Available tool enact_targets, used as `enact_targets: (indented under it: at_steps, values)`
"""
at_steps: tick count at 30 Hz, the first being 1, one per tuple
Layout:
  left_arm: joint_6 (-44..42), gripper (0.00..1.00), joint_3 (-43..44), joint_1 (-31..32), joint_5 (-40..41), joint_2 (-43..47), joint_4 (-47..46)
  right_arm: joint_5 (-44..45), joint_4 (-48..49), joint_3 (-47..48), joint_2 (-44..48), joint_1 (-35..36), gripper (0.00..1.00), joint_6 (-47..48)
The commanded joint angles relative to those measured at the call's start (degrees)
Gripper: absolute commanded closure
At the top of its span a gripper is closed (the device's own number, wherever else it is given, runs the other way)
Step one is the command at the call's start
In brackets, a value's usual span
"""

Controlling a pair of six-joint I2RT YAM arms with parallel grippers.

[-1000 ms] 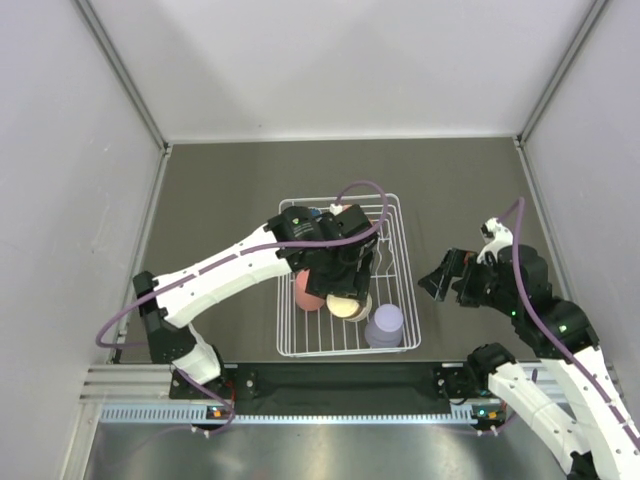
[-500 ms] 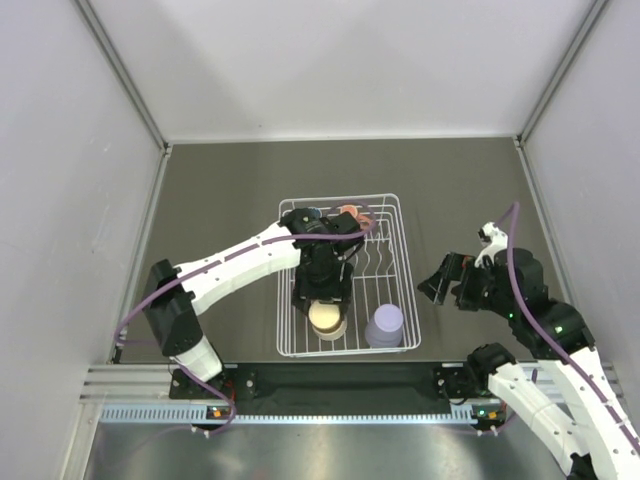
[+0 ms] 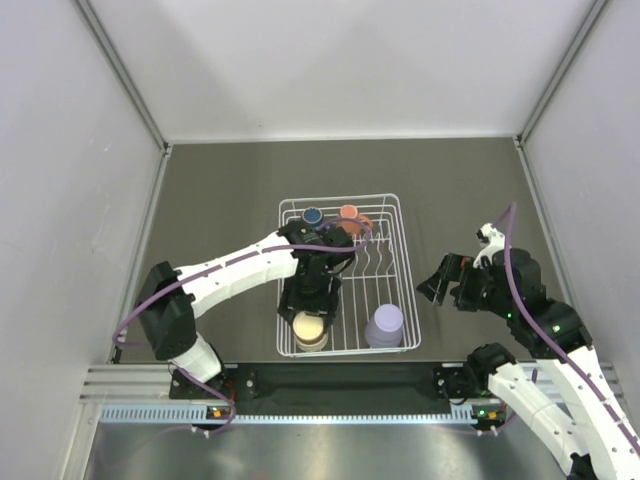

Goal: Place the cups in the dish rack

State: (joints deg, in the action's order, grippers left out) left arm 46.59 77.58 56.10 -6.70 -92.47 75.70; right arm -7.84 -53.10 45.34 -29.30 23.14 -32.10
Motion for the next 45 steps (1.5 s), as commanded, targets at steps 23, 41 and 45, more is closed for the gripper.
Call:
enact_targets:
  at_steps: [23, 41, 45]
  values:
    - [-4.22, 1.0, -4.72, -0.72, -0.77, 0.09, 0.77, -0.6, 2.39, -1.22, 0.65, 0.16, 0.0, -0.16]
    - [-2.21, 1.0, -6.56, -0.81, 0.72, -1.58, -5.38, -0.78, 2.56, -1.4, 0.3, 0.16, 0.0, 0.37]
    - [-1.06, 0.99, -9.02, -0.81, 0.9, -0.96, -7.67, -0.69, 2.56, -1.48, 0.12, 0.16, 0.0, 0.54]
